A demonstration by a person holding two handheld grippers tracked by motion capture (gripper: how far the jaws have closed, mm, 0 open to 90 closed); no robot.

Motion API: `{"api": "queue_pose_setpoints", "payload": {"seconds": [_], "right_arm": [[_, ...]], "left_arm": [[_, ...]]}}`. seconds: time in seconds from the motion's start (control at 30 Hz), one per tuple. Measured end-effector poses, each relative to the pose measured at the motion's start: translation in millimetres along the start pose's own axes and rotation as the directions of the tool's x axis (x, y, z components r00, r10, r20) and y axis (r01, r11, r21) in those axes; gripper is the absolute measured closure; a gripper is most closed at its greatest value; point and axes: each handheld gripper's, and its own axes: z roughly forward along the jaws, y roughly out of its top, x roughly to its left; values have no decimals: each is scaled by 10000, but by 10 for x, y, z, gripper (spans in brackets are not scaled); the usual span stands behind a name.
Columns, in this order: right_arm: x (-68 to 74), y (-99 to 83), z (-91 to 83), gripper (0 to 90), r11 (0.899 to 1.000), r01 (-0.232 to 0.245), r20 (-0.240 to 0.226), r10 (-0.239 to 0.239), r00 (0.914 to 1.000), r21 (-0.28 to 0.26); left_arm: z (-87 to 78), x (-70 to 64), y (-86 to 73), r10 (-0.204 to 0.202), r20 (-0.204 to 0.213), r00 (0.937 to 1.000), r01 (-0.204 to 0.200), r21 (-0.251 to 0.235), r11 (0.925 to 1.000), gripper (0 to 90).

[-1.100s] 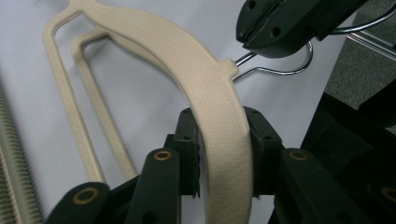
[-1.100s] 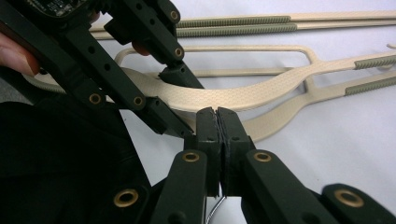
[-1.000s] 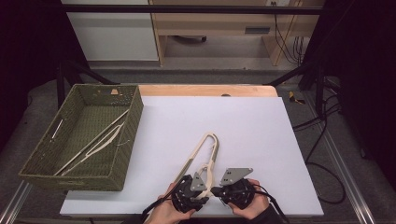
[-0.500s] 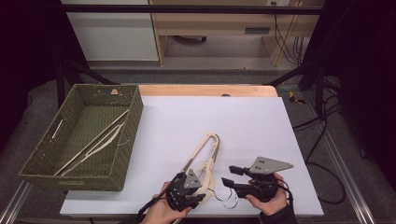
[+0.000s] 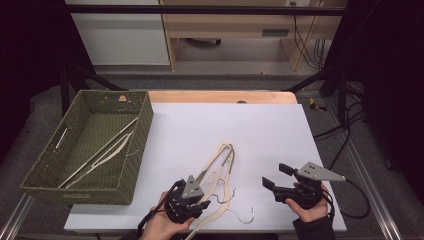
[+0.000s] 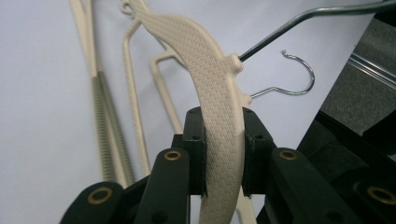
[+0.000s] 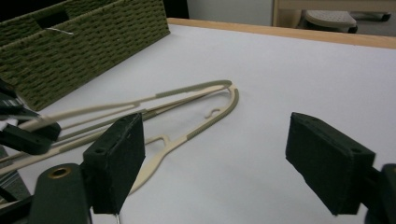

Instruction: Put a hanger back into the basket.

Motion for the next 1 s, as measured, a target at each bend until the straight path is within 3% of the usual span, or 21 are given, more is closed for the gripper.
{"api": "queue_pose_setpoints", "payload": {"seconds": [0.23, 0.43, 0.57, 0.67, 0.8, 1.0], "right_arm": [[-34, -42, 19, 162, 9999, -161, 65, 161, 9998, 20], [-70, -73, 28, 153, 9998, -187, 114, 185, 9998, 107], [-73, -82, 35, 151, 9996, -247, 187, 245, 9995, 101], [-74, -83, 36, 150, 9997, -235, 193, 233, 9995, 101], [-75, -85, 36, 146, 9997, -224, 184, 222, 9996, 94], [-83, -88, 27, 141, 9998, -197, 176, 196, 9997, 89]], "left_arm": [[-163, 129, 2, -282, -426, 9987, 275, -160, 9995, 778], [-275, 253, -3, -597, -970, 9935, 568, -323, 9979, 802], [-354, 370, -24, -927, -1577, 9831, 854, -524, 9950, 828], [-392, 470, -50, -1155, -1805, 9768, 1059, -619, 9924, 850], [-420, 567, -81, -1454, -1685, 9749, 1345, -745, 9881, 853], [-489, 569, -80, -1329, -1704, 9764, 1188, -904, 9888, 854]]}}
